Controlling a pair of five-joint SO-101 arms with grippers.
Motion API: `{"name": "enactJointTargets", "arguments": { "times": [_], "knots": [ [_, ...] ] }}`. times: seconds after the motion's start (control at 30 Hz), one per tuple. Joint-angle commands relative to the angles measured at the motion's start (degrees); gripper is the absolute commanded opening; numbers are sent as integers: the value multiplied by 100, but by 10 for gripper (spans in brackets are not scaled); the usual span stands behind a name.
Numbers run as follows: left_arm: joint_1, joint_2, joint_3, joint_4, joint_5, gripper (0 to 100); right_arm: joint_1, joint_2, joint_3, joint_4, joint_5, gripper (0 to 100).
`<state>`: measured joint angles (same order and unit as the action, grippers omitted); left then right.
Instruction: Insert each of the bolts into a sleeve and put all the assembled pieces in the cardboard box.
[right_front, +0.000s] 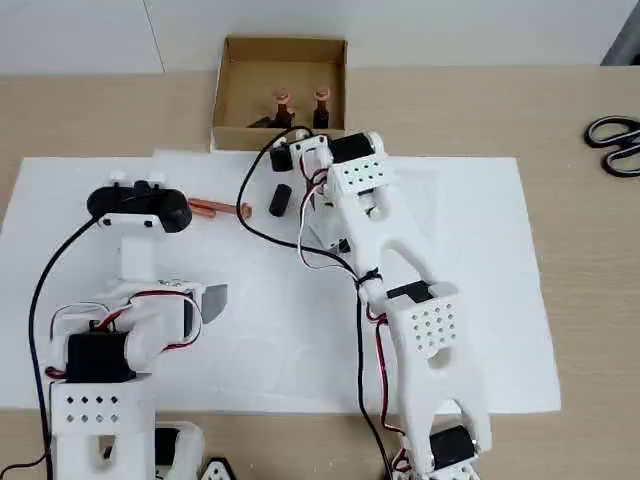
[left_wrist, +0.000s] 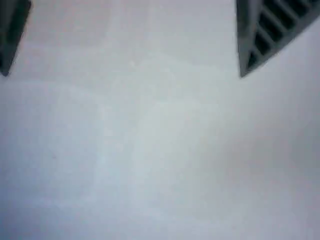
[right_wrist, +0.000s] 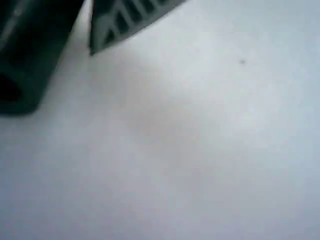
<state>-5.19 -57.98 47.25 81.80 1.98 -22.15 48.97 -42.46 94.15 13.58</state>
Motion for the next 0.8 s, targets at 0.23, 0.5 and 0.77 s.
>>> {"name": "enactJointTargets", "arguments": {
  "times": [0.23, 0.5, 0.77],
  "knots": [
    [-53, -70, -57, -62, -44, 276, 84, -620, -185, 127, 70, 143],
    [-53, -70, -57, -62, -44, 276, 84, -664, -202, 4, 70, 143],
    [-53, -70, -57, -62, -44, 276, 75, -664, -756, 189, 62, 143]
  ]
}}
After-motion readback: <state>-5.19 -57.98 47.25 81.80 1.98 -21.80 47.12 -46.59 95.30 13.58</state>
